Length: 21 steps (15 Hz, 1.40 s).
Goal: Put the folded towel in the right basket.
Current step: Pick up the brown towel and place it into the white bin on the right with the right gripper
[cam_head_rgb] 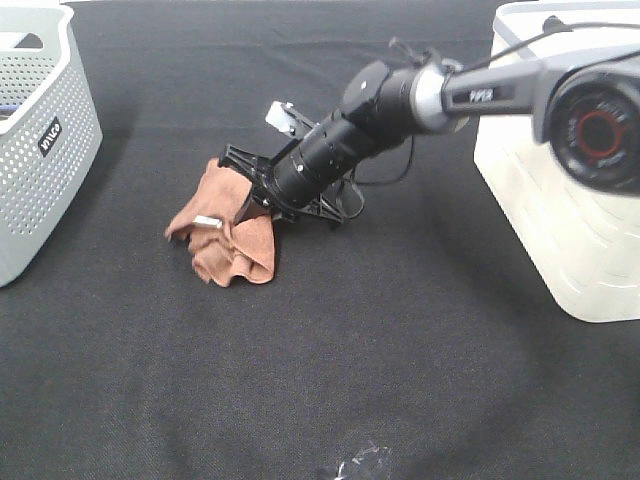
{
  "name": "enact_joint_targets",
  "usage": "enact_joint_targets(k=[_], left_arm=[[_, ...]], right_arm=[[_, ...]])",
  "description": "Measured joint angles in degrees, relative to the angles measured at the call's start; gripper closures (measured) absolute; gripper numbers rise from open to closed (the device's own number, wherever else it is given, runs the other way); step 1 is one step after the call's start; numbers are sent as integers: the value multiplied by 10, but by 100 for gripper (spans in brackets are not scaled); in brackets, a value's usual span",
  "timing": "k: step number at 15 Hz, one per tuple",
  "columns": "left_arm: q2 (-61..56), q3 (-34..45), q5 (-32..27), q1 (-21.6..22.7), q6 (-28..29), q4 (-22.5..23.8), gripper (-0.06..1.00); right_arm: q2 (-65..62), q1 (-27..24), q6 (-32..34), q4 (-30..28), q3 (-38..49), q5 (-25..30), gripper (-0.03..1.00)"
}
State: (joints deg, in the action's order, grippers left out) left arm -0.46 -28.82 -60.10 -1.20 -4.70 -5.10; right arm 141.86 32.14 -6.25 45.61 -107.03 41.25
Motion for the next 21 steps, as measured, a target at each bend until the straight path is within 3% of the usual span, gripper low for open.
enact_joint_targets(k=[3, 7, 10, 14, 15, 16, 17, 19, 21], left_arm=[[0, 0, 1, 0, 0, 0, -4], [0, 0, 1, 0, 0, 0, -4], [0, 0, 1, 0, 0, 0, -4], [0, 0, 1, 0, 0, 0, -4], [0, 0, 1, 0, 0, 0, -4], [0, 0, 1, 0, 0, 0, -4], [0, 0, 1, 0, 0, 0, -4], [0, 0, 1, 0, 0, 0, -4], [0, 0, 1, 0, 0, 0, -4]], right_arm=[[-96, 1, -34, -11, 0, 28, 76], [-225, -10, -33, -99, 0, 54, 76], [-332, -125, -18, -142, 0, 124, 76], [-415, -316, -17, -186, 0, 189, 76], [-415, -316, -17, -186, 0, 189, 76], [-418, -351, -17, -206, 0, 211, 76], [-415, -388, -17, -262, 0, 237, 76], [-397, -400, -10, -363, 0, 251, 76], [-372, -400, 19, -397, 0, 254, 75]])
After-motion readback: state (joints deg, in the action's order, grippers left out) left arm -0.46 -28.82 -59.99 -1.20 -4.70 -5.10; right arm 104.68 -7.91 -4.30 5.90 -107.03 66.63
